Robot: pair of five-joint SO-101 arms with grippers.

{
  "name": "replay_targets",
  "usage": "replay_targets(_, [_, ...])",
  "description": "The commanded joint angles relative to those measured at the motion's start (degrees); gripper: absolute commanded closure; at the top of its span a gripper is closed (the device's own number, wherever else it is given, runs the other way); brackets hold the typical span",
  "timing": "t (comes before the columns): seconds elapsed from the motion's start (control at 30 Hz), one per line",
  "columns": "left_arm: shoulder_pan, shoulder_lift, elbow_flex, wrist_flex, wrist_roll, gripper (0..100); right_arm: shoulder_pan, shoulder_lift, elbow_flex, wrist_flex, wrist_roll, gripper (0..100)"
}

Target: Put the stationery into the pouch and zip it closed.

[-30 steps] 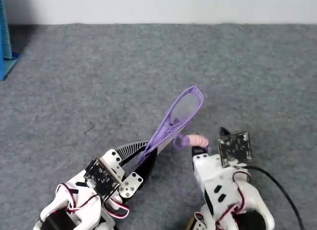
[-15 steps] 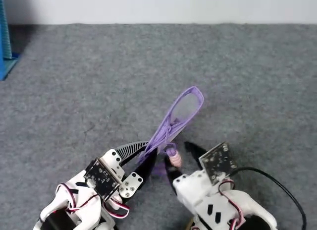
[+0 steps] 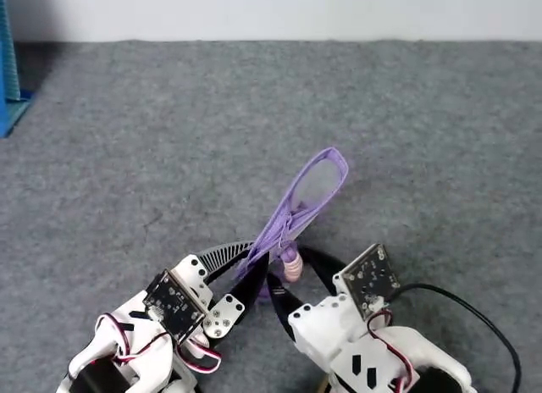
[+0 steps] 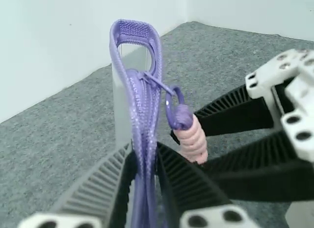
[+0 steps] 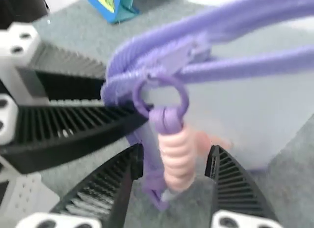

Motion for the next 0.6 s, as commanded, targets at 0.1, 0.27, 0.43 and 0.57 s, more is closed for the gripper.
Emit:
replay_targets(0.1, [0.00,-0.79,-2.15,0.62,0.62,99,1.54,0.92,-3.08,-4.62,-0.53,79.4])
replay_targets(0.27, [0.00,-0.79,-1.71,0.62,0.62,99,7.25,0.92,-2.90,-7.69,-0.53,90.9])
replay_targets(0.43, [0.00,-0.79,-0.75,0.35,0.62,99,9.45,0.92,-2.81,-8.75,-0.44,97.3])
replay_targets(0.57, [0.00,-0.79,-0.84,0.44,0.62,99,11.91,0.84,-2.81,-8.84,2.90,99.0])
